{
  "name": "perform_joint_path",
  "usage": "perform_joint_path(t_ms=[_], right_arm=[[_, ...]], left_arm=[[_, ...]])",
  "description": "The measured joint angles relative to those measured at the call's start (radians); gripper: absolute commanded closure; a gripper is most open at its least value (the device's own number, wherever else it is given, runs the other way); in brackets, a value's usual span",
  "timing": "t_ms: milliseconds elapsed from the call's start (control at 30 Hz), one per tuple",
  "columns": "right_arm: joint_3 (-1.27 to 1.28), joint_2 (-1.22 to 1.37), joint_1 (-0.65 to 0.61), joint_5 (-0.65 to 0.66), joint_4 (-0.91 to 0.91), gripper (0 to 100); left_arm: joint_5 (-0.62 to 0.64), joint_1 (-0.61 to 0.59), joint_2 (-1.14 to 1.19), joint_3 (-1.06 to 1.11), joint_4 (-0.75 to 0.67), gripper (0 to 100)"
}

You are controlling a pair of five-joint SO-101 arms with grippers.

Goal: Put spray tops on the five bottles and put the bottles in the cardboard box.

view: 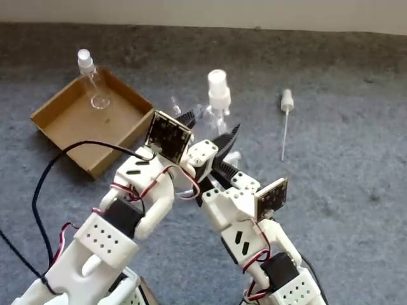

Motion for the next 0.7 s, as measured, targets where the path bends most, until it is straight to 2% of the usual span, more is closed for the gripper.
perform_joint_path(t_ms=[267, 700], right_arm=[[0.000, 0.000, -0.003, 0.003, 0.000, 99.3], [0.000, -0.002, -0.003, 0.003, 0.015, 99.3]], left_arm=[[-0.002, 0.000, -0.129, 0.000, 0.163, 93], [-0.002, -0.002, -0.261, 0.000, 0.288, 93]])
